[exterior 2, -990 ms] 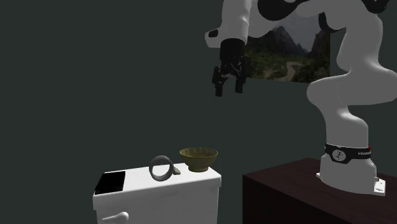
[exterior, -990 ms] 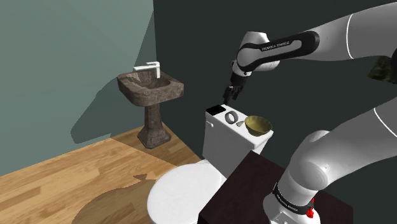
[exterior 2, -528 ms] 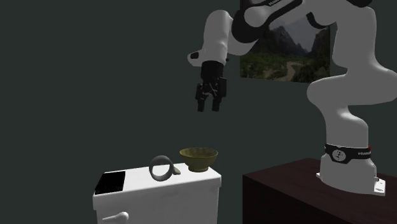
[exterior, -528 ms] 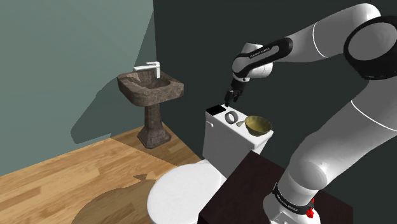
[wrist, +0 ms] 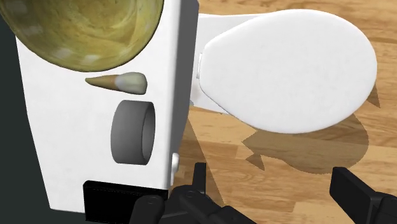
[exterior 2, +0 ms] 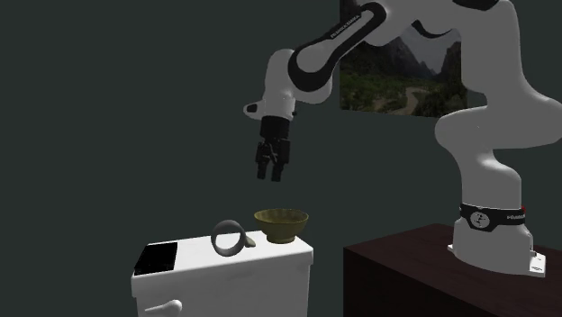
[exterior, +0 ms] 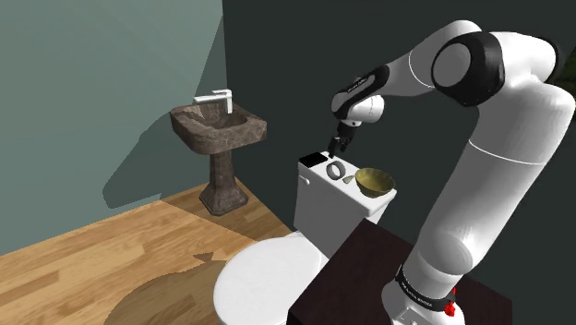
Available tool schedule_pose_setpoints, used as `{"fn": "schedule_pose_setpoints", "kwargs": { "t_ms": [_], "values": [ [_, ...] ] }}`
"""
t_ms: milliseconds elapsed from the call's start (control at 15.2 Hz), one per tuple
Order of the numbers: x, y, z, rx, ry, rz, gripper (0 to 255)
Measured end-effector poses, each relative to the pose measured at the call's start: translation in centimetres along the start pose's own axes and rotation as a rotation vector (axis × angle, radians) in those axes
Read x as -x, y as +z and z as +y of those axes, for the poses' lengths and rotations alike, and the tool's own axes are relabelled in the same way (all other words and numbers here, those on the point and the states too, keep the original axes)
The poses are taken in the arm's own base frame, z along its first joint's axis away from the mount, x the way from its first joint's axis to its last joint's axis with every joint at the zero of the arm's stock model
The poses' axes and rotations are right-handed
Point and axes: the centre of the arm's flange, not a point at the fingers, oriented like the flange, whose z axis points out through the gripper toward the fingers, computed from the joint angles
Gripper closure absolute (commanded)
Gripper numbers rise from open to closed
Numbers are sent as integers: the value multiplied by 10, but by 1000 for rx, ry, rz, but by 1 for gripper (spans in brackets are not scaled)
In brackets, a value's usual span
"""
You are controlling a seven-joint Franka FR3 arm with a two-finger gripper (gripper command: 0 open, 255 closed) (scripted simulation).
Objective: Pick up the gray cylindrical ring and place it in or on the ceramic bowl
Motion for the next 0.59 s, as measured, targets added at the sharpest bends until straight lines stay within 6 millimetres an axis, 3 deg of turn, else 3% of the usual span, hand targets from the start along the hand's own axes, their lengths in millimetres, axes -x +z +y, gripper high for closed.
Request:
{"fn": "schedule_pose_setpoints", "kwargs": {
  "t_ms": [594],
  "values": [
    [-18, 69, 95, 15, 32, 8, 0]
  ]
}}
